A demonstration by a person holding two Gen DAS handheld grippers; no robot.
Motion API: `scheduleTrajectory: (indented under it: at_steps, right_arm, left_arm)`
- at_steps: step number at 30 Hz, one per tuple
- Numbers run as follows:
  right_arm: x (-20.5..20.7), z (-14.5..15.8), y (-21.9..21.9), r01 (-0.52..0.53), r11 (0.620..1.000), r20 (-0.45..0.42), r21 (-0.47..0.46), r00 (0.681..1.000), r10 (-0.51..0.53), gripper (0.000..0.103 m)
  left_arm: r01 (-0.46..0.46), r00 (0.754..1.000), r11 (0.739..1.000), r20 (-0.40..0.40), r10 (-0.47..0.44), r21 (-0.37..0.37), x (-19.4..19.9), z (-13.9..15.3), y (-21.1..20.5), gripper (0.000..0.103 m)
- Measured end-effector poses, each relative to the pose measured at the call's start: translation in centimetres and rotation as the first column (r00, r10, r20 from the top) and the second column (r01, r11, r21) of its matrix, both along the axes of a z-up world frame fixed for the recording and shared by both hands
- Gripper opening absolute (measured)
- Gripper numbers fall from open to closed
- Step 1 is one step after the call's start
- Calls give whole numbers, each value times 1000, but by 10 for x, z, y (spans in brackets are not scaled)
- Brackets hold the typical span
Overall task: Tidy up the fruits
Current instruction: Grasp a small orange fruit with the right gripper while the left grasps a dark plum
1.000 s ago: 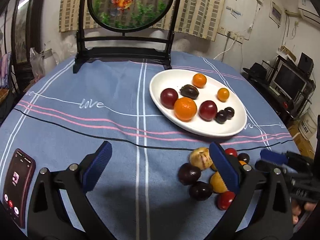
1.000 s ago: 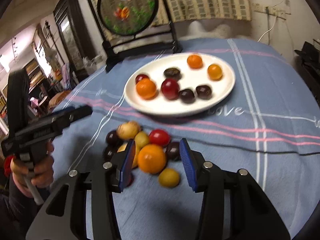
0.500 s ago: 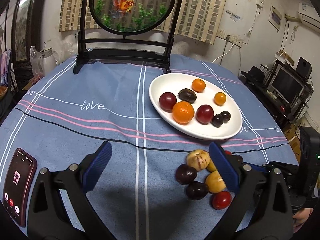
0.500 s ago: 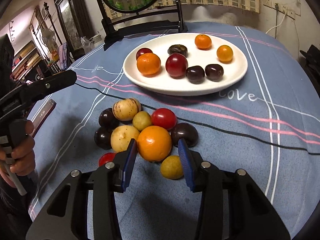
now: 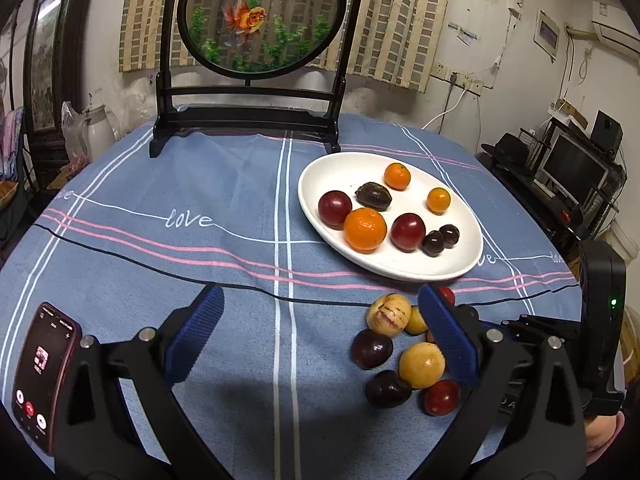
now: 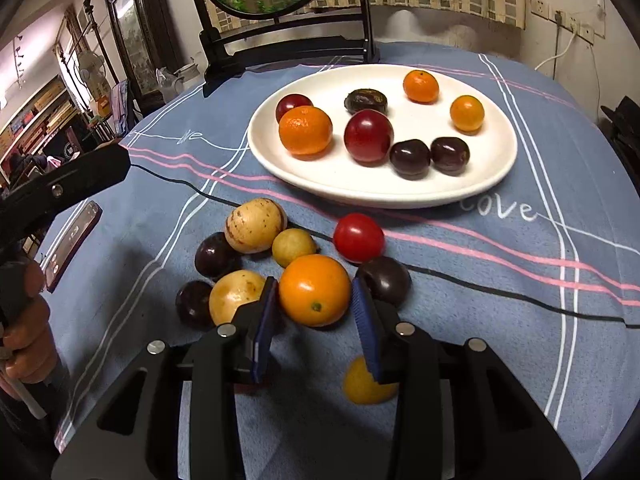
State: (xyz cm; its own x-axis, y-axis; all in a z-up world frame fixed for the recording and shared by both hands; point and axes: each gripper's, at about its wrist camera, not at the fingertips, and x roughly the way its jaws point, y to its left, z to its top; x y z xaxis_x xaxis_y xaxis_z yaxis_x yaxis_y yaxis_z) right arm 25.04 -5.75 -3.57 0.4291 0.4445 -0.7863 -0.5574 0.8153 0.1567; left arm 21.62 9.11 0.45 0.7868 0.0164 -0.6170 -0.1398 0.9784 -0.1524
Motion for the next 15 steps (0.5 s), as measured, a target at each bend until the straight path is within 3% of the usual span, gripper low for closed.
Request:
scheduleTrajectory:
  at_steps: [4,6,9,11,14,15]
  right_arm:
    - [-1,-1,1,9,1000,-6,7,1000,-9,38]
    - [2,4,-11,28,996,-36,83,999,-25,38]
    - [6,16,-32,66,976,-56,207,997,-55,38]
    - [4,22,-39,83,971,-43,224,996,-75,38]
    - [5,23,-40,92,968,-54,232,995,-82,38]
    - [5,23,-39,91,969,-58,232,995,-80,38]
  left_arm:
    - [6,1000,1000,-3,-6,5,0,0,2,99]
    - [32,999,999,-3,-32,15,-2,0,3,99]
    - [129,992,990,9,-130,63,-10,-1,-2,99]
    - [236,972,967,-2,-237,102,-18,-7,-10,98]
    - [349,937,927,-57,-344,135,-25,-24,-22,80]
    - [367,930,920,-79,-360,134,-23,-28,-25,68]
